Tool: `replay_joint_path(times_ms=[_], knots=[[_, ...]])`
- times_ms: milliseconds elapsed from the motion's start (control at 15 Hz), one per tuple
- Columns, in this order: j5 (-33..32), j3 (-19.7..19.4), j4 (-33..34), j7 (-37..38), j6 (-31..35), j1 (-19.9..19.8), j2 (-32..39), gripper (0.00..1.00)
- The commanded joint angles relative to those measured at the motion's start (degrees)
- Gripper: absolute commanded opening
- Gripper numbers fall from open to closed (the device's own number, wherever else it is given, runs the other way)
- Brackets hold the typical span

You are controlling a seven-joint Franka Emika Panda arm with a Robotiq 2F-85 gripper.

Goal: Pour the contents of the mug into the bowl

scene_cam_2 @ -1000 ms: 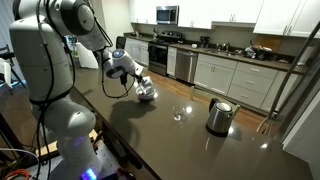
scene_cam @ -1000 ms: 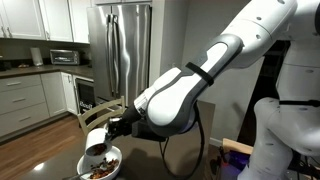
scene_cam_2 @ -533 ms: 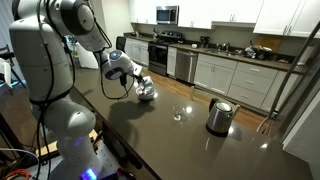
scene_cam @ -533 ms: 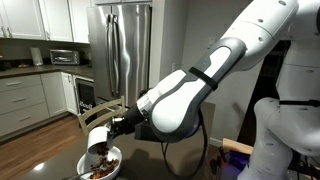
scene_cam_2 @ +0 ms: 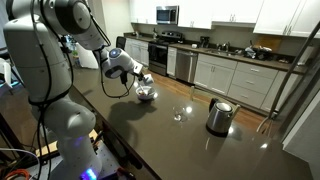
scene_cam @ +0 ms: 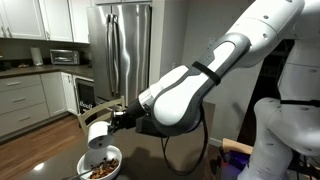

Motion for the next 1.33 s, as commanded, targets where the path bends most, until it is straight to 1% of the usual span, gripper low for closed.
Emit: replay_joint_path(times_ms=[0,133,267,533,600,1000,1267], knots=[[2.0,0.1,-0.8,-2.3,0.0,0.2,-2.5,0.06],[1.9,0.2,-0.7,-1.9,0.0,0.1,-2.2,0.06],[1.4,0.6,-0.6,-0.1,0.3,0.5,-1.3,0.06],[1.0,0.6,-0.5,2.0,-3.2,0.1,-2.6,0.06],[-1.2,0.5,-0.9,4.3,-4.1,-0.2,-3.0,0.06],[-0.6,0.1,-0.3,9.1,-10.3,-0.6,-5.6,0.06],[-0.5,-0.5,-0.6,10.7,-9.9,-1.0,-6.0,0.06]])
